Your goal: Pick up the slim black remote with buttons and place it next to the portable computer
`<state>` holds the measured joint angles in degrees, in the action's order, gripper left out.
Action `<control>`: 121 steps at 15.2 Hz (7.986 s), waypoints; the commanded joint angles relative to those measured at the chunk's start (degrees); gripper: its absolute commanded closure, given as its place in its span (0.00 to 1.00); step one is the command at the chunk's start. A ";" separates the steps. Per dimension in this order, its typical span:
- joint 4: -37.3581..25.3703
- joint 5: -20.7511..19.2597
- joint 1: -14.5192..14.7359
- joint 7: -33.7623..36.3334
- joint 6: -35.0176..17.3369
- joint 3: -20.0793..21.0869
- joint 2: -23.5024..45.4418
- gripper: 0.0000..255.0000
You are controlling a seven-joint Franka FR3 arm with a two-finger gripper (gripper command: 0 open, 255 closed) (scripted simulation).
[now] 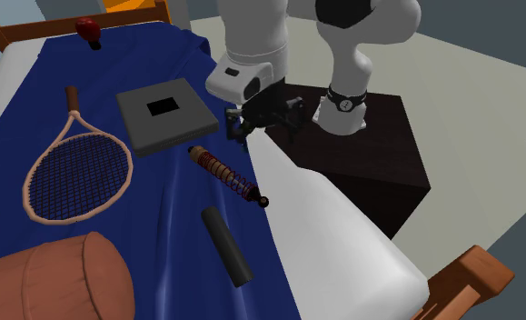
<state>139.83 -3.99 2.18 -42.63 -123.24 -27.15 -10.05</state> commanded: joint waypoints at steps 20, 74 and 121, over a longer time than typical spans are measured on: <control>-24.99 22.05 -7.04 -35.50 -13.32 4.84 39.61 0.00; -6.74 7.75 -9.12 -39.66 -8.92 -6.14 14.60 1.00; -18.53 24.08 -55.41 -116.05 -8.36 -26.99 33.74 1.00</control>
<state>121.49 19.38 -52.55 -158.11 -131.27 -54.73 22.99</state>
